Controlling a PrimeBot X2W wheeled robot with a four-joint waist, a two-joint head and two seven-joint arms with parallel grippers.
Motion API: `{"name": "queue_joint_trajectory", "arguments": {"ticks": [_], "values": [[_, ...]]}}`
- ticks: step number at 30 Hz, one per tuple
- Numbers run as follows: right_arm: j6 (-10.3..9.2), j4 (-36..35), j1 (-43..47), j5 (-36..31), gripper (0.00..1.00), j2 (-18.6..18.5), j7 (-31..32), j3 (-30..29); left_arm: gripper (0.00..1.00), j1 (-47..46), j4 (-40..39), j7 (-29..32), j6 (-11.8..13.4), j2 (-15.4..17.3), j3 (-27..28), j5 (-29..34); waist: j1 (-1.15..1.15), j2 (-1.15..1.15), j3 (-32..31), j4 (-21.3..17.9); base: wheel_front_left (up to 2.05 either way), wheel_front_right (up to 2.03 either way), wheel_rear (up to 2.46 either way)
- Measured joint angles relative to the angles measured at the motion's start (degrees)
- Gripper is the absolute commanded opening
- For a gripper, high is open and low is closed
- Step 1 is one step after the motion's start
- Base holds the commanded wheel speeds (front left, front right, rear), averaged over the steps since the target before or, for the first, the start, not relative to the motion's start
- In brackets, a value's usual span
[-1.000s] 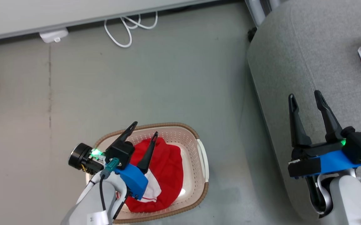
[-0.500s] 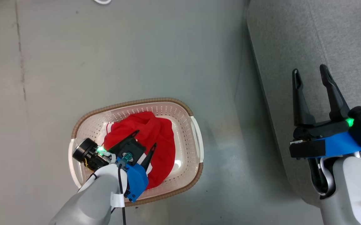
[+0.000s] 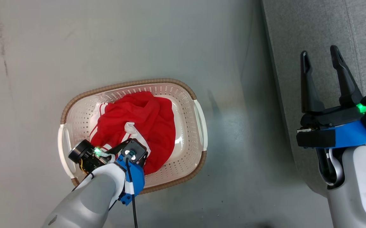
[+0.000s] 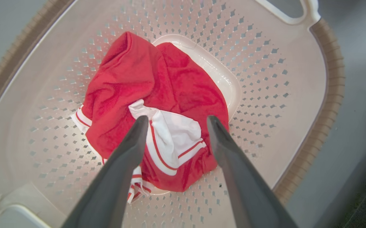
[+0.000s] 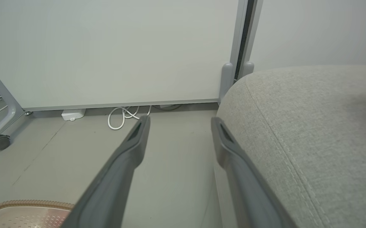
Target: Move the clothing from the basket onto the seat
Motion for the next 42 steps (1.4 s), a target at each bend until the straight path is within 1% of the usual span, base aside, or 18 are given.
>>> {"name": "queue_joint_trajectory", "arguments": {"ticks": [10, 20, 28, 38, 39, 40, 42], "values": [[0.0, -1.81, -2.07, -0.24, 1.0, -0.75, 0.0, -0.34, 1.0, -3.63, 2.45, 2.23, 0.0, 0.78, -3.54, -3.75, 0.0, 0.0, 5.39, -0.39, 0.0, 0.0, 0.0], [0.0, -4.09, -5.13, -0.76, 1.0, -1.42, 0.0, -0.48, 1.0, -9.62, 4.02, 3.96, 0.02, 0.78, -5.36, -4.28, 0.0, 0.0, 12.11, -0.46, 0.0, 0.0, 0.0], [0.0, -5.31, -6.33, -0.92, 1.0, -1.76, 0.0, -0.97, 1.0, -13.28, 4.82, 7.33, 1.53, 1.56, -5.43, -4.76, 0.0, 0.0, 17.45, -0.31, 0.0, 0.0, 0.0], [0.0, -6.34, -7.36, -1.24, 1.0, -1.74, -0.12, -1.19, 1.0, -15.63, 4.95, 8.46, 2.42, 2.46, -6.3, -4.49, 0.0, 0.0, 20.29, -0.86, 0.0, 0.0, 0.0], [0.0, -6.39, -7.38, -1.29, 1.0, -1.74, -0.15, -1.19, 0.98, -15.71, 4.97, 8.83, 2.43, 2.58, -6.53, -4.25, 0.0, 0.0, 20.44, -0.94, 0.0, 0.0, 0.0], [0.0, -6.45, -7.45, -1.29, 1.0, -1.74, -0.15, -1.2, 0.56, -15.8, 4.98, 9.05, 2.6, 2.71, -6.7, -4.21, 0.0, 0.0, 20.57, -1.01, 0.0, 0.0, 0.0], [0.0, -6.47, -7.57, -1.32, 1.0, -1.69, -0.15, -1.21, 0.04, -16.25, 5.01, 9.21, 2.78, 2.88, -6.95, -4.21, 0.0, 0.0, 20.74, -1.11, 0.0, 0.0, 0.0]]}}
